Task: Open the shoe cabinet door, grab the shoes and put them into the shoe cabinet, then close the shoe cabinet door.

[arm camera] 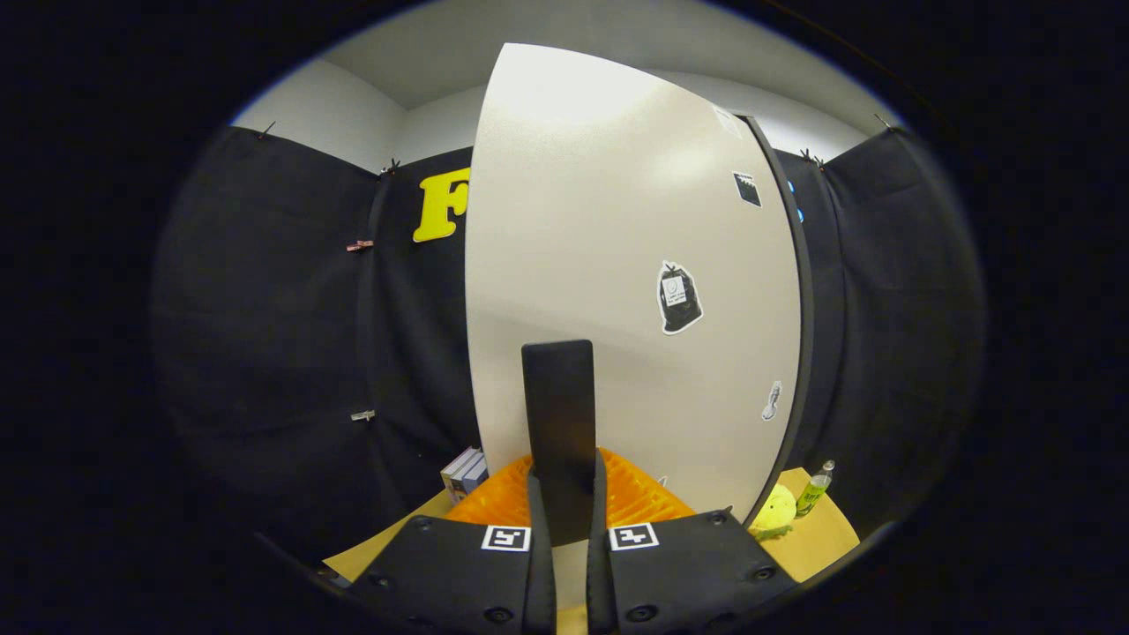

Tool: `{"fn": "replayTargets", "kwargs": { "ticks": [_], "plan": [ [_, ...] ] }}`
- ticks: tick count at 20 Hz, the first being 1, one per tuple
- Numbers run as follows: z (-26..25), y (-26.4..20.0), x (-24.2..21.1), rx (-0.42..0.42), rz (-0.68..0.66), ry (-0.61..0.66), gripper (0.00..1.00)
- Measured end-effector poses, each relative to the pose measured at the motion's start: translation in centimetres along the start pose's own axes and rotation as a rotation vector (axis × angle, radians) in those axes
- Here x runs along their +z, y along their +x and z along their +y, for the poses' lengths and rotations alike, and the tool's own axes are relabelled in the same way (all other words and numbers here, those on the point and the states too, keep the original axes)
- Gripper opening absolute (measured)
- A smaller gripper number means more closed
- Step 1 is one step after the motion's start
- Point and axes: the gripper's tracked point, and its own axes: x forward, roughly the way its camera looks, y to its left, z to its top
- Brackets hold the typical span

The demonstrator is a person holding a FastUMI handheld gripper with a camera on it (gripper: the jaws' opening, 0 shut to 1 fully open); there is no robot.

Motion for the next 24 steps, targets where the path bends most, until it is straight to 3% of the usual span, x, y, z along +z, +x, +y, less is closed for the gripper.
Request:
{"fn": "replayTargets", "kwargs": {
  "ticks": [18, 24],
  "plan": [
    [-4.5, -5.0, 0.5, -0.059, -0.014, 0.022, 0.17],
    [-5.1, -5.4, 0.4, -0.037, 0.014, 0.02, 0.17]
  ]
}}
